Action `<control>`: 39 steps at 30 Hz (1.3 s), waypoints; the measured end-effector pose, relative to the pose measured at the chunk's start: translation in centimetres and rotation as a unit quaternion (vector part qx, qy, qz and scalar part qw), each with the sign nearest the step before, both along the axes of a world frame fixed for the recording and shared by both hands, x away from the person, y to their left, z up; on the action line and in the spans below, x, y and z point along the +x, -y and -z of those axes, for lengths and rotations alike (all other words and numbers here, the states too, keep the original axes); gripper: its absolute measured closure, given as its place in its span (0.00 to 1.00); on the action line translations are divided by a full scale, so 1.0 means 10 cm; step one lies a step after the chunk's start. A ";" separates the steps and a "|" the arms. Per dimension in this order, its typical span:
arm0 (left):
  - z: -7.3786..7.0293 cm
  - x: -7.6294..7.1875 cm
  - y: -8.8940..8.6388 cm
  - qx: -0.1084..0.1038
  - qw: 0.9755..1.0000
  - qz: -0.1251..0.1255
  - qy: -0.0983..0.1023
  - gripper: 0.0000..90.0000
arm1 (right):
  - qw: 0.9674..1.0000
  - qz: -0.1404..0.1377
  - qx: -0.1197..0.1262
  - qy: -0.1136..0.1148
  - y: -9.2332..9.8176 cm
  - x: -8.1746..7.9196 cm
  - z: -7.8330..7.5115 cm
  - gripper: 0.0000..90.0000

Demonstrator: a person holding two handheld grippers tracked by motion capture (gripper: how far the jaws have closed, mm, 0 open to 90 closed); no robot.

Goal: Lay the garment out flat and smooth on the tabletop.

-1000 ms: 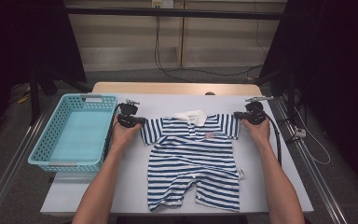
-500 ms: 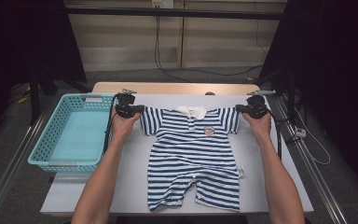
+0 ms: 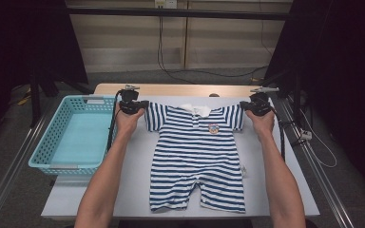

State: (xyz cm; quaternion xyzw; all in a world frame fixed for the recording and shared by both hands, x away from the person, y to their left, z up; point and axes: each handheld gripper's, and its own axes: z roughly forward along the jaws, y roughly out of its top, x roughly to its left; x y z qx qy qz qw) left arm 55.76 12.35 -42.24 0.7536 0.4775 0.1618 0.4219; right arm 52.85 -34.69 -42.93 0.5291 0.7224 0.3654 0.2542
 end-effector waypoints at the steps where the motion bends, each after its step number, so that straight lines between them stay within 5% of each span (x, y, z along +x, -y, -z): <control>1: 0.02 0.01 0.00 -0.004 1.000 -0.002 -0.002 0.98 | 1.000 0.002 0.003 0.001 0.00 0.00 0.01 0.98; 7: 0.12 0.01 -0.01 -0.015 1.000 0.012 -0.019 0.96 | 1.000 -0.003 0.006 -0.006 0.01 0.03 0.09 0.97; 14: 0.07 -0.02 0.05 0.000 1.000 -0.010 -0.010 0.54 | 1.000 0.000 0.010 -0.001 0.00 -0.01 0.08 0.81; 20: 0.07 -0.09 0.02 -0.006 1.000 -0.015 -0.014 0.42 | 1.000 0.015 0.004 0.013 0.08 -0.12 0.05 0.69; 30: -0.04 -0.31 0.03 -0.019 1.000 0.015 0.008 0.10 | 0.998 -0.001 0.039 0.042 0.08 -0.56 0.02 0.38; 39: -0.05 -0.59 -0.02 -0.034 0.997 0.052 0.037 0.06 | 0.996 -0.030 0.065 0.055 -0.07 -1.09 -0.06 0.22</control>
